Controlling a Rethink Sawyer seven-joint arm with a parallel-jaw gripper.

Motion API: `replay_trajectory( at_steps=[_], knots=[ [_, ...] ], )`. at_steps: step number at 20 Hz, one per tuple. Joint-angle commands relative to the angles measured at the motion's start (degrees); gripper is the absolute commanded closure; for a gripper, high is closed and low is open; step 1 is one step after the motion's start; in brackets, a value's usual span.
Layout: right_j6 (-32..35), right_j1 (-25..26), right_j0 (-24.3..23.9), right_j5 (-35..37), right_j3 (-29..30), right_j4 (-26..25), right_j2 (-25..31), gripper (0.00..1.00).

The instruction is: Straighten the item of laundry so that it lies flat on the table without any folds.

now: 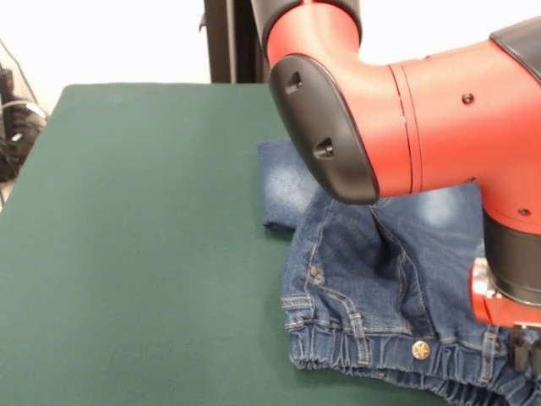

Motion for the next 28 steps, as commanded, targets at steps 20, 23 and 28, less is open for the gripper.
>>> replay_trajectory(
  at_steps=[20,23,28],
  knots=[
    [-10.10,-16.46,-0.93,1.22,24.21,1.73,-2.77,0.00],
    [-11.32,-20.56,-2.44,2.49,30.15,1.84,-2.96,0.00],
    [-13.80,-24.96,-5.10,2.31,38.18,0.98,-2.05,0.00]
  ],
)
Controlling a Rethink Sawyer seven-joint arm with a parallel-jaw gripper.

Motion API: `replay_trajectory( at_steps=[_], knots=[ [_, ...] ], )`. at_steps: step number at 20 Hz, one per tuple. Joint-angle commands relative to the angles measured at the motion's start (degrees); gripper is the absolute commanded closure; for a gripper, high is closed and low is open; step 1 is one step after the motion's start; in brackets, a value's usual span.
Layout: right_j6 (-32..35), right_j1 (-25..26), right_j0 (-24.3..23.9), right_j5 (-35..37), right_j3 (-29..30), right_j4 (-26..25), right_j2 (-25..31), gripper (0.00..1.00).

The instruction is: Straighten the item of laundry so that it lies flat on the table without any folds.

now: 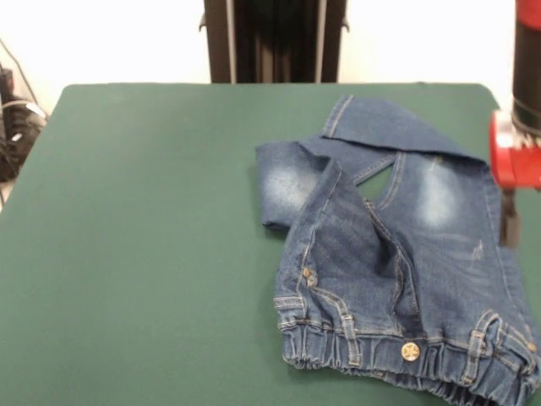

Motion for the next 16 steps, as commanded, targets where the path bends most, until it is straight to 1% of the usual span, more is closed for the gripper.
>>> replay_trajectory(
  at_steps=[1,6,9,13,16],
  knots=[
    [-14.15,-5.63,-1.41,1.94,16.86,-0.29,-0.24,0.00],
    [-14.64,-8.57,-2.96,-0.21,22.56,-2.61,0.10,0.00],
    [-15.05,-9.42,-3.45,-0.53,24.08,-3.47,0.39,0.00],
    [-15.60,-9.72,-3.89,-0.44,24.59,-4.78,1.22,0.00],
    [-16.38,-11.24,-4.19,-1.13,27.23,-5.91,1.49,0.00]
  ],
)
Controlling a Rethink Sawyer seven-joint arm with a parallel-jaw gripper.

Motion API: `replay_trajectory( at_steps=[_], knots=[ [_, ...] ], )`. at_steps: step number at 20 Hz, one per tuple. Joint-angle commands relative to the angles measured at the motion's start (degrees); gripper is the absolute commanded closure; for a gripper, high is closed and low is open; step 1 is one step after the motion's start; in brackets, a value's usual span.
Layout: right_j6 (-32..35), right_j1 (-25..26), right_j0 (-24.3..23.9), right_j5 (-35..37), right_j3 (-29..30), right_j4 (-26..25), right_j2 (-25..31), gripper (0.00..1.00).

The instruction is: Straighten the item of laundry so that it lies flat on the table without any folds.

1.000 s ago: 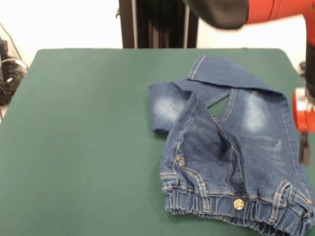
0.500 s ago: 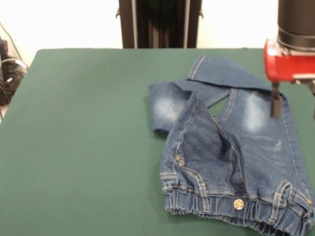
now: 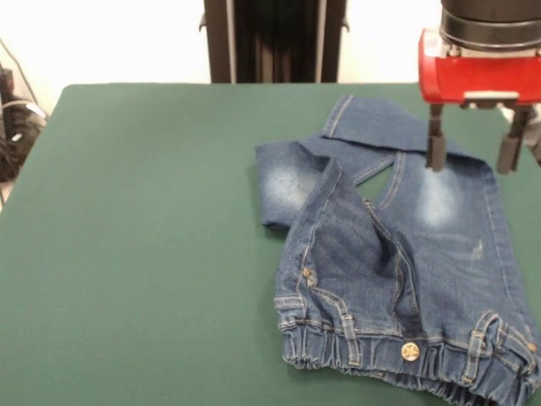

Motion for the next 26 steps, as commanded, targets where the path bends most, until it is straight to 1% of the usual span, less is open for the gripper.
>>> replay_trajectory(
  at_steps=[1,4,8,13,14,18,23,26],
  knots=[
    [-16.47,-1.50,0.39,-1.19,13.34,-3.57,1.74,0.00],
    [-16.17,-2.77,0.10,-1.37,15.70,-4.50,2.25,0.00],
    [-15.08,-3.69,-0.12,-2.11,18.85,-4.66,3.59,0.00],
    [-13.92,-4.34,0.21,-2.63,20.98,-4.82,4.38,0.00],
    [-13.53,-4.65,0.38,-3.36,22.39,-4.86,4.74,0.00],
    [-13.24,-4.55,0.10,-4.04,23.12,-5.11,5.16,0.00],
    [-10.15,-4.33,-0.58,-8.39,26.78,-4.92,4.97,0.00],
    [-9.00,-5.62,-1.30,-11.09,29.86,-5.24,4.62,0.00]
  ],
)
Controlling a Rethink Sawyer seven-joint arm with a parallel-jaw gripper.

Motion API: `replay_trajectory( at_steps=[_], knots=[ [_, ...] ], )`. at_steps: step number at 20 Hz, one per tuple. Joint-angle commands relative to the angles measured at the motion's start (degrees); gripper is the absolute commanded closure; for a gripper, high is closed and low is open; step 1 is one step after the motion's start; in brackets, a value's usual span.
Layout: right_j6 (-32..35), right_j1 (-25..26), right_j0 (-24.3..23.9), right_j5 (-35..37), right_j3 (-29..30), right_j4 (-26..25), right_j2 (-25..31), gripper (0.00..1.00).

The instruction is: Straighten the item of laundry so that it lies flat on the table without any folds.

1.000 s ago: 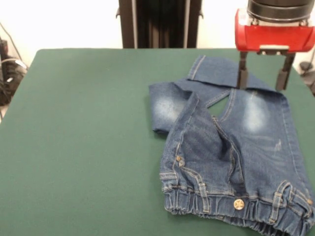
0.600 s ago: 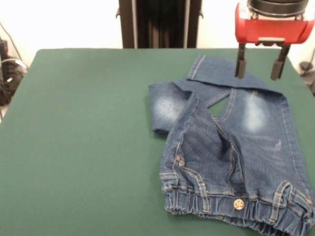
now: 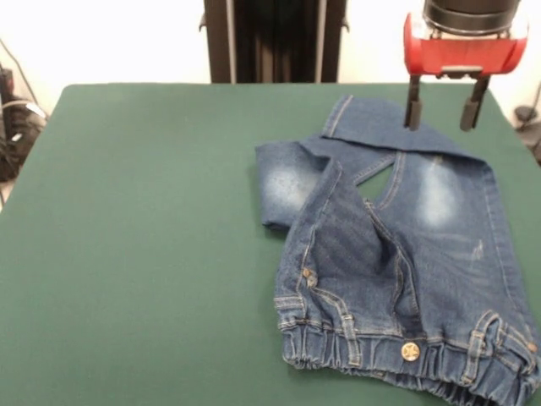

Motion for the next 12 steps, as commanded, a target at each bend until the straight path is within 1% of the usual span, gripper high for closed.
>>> replay_trajectory(
  at_steps=[1,9,12],
  knots=[
    [-8.79,0.35,-0.55,-5.31,11.70,-2.01,4.09,0.00],
    [-9.32,-6.46,-7.53,-13.05,26.22,-2.11,4.95,0.00],
    [-9.32,-8.28,-10.27,-14.78,30.35,-2.06,5.49,0.00]
  ],
)
